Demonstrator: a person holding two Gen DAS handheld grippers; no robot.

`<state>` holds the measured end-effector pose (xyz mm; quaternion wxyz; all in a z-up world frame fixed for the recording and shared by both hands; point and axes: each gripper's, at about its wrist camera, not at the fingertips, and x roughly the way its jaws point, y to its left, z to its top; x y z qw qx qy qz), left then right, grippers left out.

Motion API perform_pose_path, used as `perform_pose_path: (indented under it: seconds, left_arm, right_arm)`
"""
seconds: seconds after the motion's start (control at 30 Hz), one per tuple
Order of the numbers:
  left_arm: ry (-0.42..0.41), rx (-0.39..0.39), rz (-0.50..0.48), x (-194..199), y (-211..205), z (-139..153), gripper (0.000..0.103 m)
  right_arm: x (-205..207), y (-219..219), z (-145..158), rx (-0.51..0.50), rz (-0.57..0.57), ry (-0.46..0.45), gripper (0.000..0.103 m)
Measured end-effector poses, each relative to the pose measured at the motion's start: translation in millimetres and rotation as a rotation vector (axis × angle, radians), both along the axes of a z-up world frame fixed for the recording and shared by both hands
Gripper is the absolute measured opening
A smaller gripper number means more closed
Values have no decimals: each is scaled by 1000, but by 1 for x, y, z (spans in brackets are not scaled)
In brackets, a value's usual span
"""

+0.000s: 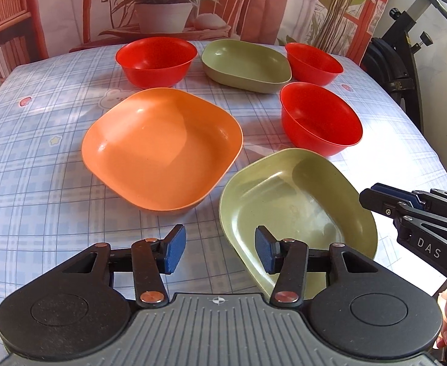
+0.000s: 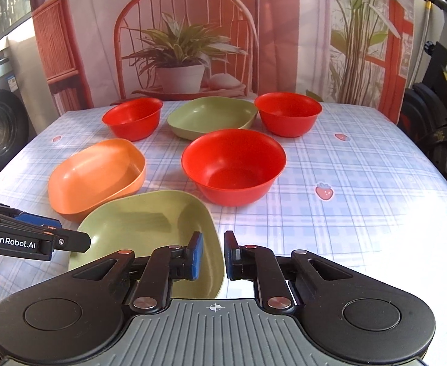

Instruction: Organize plates and bowls

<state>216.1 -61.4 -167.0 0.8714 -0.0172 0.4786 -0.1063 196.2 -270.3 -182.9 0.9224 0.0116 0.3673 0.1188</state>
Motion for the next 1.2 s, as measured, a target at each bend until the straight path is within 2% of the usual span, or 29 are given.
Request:
perform_pose_path:
  seconds: [0.17, 0.3, 0.6, 0.8, 0.9, 0.93, 1.0, 1.2]
  left_arm:
    - [6, -7, -24, -3, -6, -3, 41]
    - [13, 7, -21, -4, -7, -7, 28]
    - [2, -4, -22, -8, -5, -7, 25]
    - [9, -3, -11, -12, -5, -10, 25]
    - [12, -11, -9, -13, -3, -11, 24]
    - [10, -9, -10, -14, -3, -11, 24]
    - [6, -14, -18, -15, -3, -10, 17]
    - [-11, -15, -27, -18, -5, -6, 17]
  right_arm:
    - [0, 1, -4, -3, -6, 15, 12]
    - [0, -1, -5, -2, -10, 21, 12]
    - [0, -4, -5, 15, -39, 28, 12]
    - [1, -4, -12, 31, -36, 64, 11]
    - [0, -2, -13, 44, -35, 73, 7]
    - [0, -1, -13, 40, -35, 72, 7]
    - [-1, 2, -11, 37, -28, 69, 7]
    - [-5, 4, -1, 29, -33, 42, 7]
